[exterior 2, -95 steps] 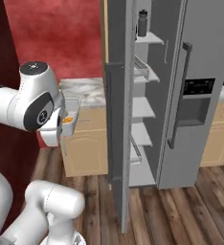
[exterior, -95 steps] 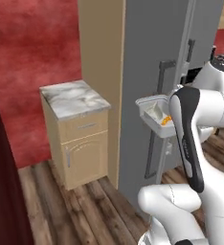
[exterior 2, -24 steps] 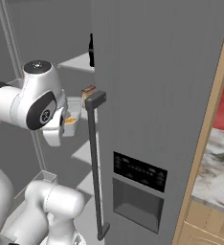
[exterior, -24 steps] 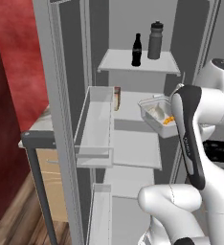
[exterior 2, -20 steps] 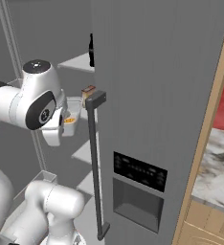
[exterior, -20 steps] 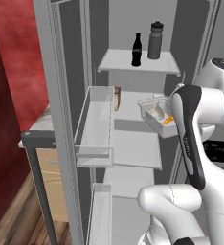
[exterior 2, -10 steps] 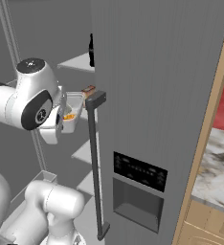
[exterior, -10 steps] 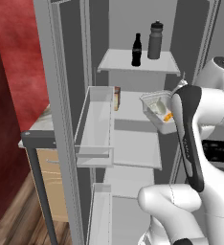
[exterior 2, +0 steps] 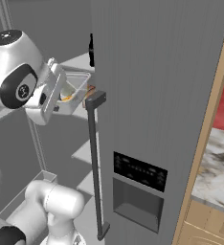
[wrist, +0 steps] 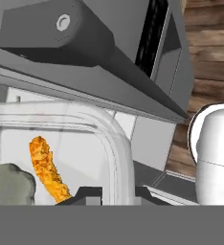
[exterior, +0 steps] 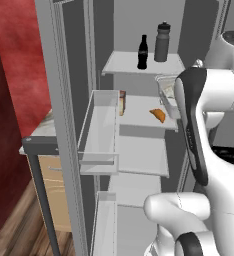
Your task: Place the tupperware on the top shelf of the fridge. Make space for the tupperware among the existing items by rearranging them on the shelves if needed. Close the fridge door when finished.
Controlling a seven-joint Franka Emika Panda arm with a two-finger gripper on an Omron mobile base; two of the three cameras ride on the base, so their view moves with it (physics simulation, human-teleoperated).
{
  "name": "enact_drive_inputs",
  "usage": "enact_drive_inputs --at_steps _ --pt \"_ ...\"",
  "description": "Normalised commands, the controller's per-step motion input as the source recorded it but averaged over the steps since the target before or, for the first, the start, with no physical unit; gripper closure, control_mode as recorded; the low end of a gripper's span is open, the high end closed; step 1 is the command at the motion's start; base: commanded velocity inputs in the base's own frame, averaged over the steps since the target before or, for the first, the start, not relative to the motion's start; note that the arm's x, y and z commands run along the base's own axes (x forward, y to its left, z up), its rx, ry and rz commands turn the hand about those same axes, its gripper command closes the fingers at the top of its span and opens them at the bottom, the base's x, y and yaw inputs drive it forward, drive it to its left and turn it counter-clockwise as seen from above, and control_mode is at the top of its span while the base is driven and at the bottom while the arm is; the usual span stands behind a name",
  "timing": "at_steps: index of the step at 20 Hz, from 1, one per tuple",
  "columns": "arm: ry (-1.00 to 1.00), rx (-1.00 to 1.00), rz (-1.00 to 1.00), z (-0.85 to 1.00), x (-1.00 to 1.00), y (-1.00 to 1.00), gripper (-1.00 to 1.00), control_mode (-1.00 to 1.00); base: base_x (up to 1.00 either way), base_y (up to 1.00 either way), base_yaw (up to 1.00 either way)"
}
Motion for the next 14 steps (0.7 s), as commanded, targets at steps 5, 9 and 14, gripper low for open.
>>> enact_drive_inputs --at_steps 5,9,14 --pt "0.00 0.00 -0.16 0.21 0.06 0.00 1.00 -1.00 0.00 0.00 0.00" --pt "0.00 0.00 -0.17 0.18 0.23 0.00 1.00 -1.00 0.00 0.00 0.00" --pt "-0.01 0.00 -0.16 0.10 0.23 0.00 1.00 -1.00 0.00 0.00 0.00"
